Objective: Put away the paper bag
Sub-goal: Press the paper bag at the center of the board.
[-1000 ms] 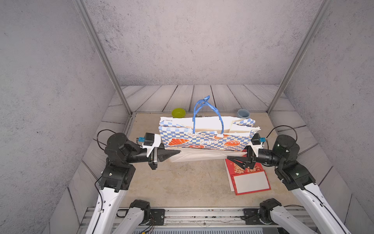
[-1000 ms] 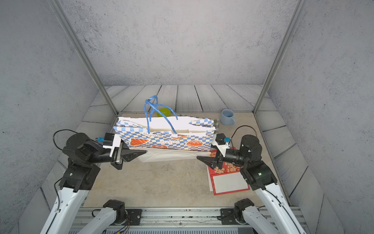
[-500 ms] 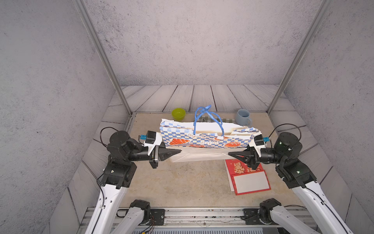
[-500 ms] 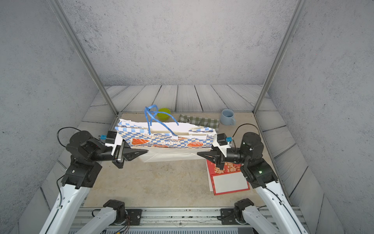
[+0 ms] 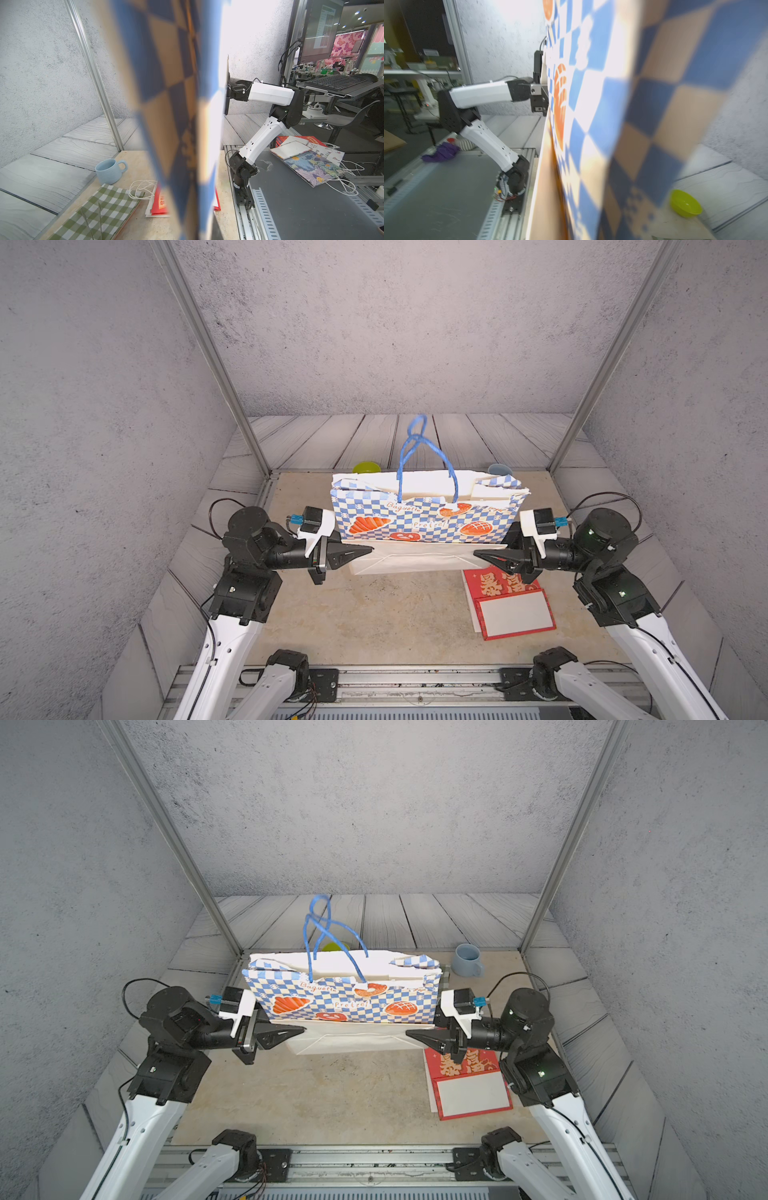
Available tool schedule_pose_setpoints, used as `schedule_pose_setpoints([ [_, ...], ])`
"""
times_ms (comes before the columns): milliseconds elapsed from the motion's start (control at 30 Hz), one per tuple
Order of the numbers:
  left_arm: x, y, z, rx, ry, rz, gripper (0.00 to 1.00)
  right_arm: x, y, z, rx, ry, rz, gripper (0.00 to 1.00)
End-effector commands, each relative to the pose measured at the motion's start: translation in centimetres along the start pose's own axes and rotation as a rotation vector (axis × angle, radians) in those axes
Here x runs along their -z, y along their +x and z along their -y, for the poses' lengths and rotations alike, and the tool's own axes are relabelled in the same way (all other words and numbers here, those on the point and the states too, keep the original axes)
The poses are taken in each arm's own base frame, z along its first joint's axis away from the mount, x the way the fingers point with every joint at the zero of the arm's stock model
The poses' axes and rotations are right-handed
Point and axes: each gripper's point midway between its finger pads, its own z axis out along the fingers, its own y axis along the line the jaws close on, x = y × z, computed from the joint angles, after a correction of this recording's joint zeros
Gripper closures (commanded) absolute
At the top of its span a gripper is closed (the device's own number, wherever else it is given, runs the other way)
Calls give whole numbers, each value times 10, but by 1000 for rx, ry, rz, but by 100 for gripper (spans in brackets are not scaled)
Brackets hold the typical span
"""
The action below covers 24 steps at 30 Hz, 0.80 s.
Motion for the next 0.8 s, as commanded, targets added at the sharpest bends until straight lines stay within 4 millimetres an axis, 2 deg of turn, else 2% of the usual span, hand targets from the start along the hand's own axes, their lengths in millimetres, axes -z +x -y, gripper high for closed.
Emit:
schedule_pose_setpoints([
  [0, 0, -1, 3, 2, 9, 2, 100, 0, -16, 1, 21, -7, 38, 94],
  [33, -1, -1, 2, 4, 7, 2, 100, 0, -17, 1, 19, -8, 42, 100],
  [200, -1, -3, 3, -2, 8, 3, 100, -1, -18, 2, 10, -11, 44, 100],
  [233, 0, -4, 3, -4, 7, 4, 100, -1, -19, 3, 12, -5, 45, 93],
  [267, 0, -4, 3, -5, 7, 4, 100, -1, -20, 5, 15, 10, 46, 74],
  [300, 0, -3, 4, -1, 8, 3, 100, 0, -22, 7, 19, 20, 48, 62],
  [367, -1, -2, 3, 2, 10, 2, 100, 0, -26, 7, 34, 29, 54, 58],
  [433, -1, 0, 3, 8, 12, 1, 100, 1, -31, 5, 48, 22, 61, 63],
  [467, -1, 1, 3, 9, 12, 1, 100, 0, -32, 5, 48, 18, 62, 69],
  [567, -1, 4, 2, 19, 12, -2, 100, 0, -34, 6, 40, 10, 71, 95],
  [600, -1, 4, 2, 20, 12, -2, 100, 0, -35, 6, 42, 10, 74, 100],
  [733, -2, 5, 2, 21, 12, -3, 100, 1, -36, 5, 44, 19, 76, 100],
  [767, -2, 5, 2, 20, 12, -3, 100, 1, -37, 6, 46, 27, 78, 91],
])
